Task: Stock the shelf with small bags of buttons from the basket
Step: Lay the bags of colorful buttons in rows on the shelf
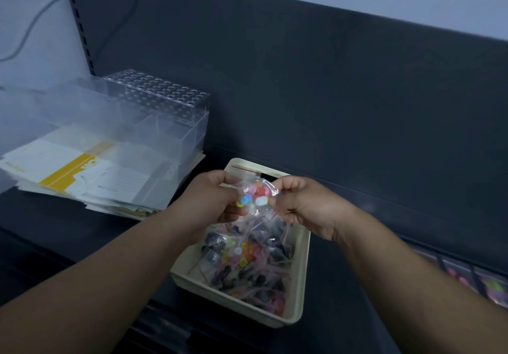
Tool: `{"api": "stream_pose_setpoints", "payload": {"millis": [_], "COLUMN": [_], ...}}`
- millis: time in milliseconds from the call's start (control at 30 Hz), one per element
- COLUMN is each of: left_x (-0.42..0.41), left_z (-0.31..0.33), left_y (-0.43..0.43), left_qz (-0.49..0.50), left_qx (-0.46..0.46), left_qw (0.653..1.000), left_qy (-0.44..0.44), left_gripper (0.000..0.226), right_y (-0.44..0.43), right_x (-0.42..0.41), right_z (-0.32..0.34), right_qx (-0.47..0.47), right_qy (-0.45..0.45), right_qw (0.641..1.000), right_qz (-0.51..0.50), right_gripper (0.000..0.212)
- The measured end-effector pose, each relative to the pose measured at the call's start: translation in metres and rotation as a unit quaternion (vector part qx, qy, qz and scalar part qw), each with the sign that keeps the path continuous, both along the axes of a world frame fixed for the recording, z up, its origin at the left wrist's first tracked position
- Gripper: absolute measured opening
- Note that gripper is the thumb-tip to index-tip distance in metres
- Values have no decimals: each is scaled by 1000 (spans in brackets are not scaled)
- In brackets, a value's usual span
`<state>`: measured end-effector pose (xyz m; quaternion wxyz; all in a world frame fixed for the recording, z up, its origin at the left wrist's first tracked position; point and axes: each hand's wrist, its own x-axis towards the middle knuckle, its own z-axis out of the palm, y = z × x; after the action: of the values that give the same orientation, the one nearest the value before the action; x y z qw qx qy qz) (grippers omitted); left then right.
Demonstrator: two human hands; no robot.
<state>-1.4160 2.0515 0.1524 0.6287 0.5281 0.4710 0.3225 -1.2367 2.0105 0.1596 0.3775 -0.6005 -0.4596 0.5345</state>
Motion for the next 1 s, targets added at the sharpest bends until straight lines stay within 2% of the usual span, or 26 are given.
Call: {"api": "stream_pose_setpoints", "payload": {"millis": [133, 233, 333, 433, 533, 600, 700, 800, 867, 933, 1000], "left_x": [2, 10, 26, 47, 67, 81, 105, 128, 142, 153, 163], "left_z": [4, 7, 12, 18, 18, 16, 15, 15, 13, 10, 7], "left_y": [-3, -6, -14, -28, -45, -56, -70, -88, -103, -116, -128], "left_qz": [24, 27, 18, -30, -74, -90, -77, -48, -28, -7, 6], "left_qx": [1, 4, -2, -7, 15, 40, 73, 88, 87, 81, 76], "left_qw": [1000, 999, 999, 998, 997, 995, 994, 994, 996, 997, 997], "left_qy": [-7, -22, -36, -46, -17, 3, 27, 33, 20, -3, -16], "left_gripper": [7, 12, 13, 16, 24, 20, 13, 22, 28, 30, 31], "right_y": [-6, -16, -28, -40, -55, -68, -87, -105, -118, -131, -147], "right_x": [11, 19, 26, 37, 52, 62, 81, 101, 112, 118, 122], "right_z": [5, 11, 14, 17, 20, 23, 23, 19, 15, 10, 4], "right_qx": [-3, -12, -12, 1, 17, 31, 60, 69, 64, 42, 14], "right_qy": [64, 105, 68, 46, 23, 5, -9, 34, 100, 152, 159], "right_qw": [997, 993, 997, 998, 999, 999, 995, 983, 971, 969, 976], "right_qz": [-53, -47, -38, -43, -33, -29, -80, -165, -205, -189, -147], "right_gripper": [18, 16, 18, 24, 30, 31, 29, 25, 20, 14, 8]}}
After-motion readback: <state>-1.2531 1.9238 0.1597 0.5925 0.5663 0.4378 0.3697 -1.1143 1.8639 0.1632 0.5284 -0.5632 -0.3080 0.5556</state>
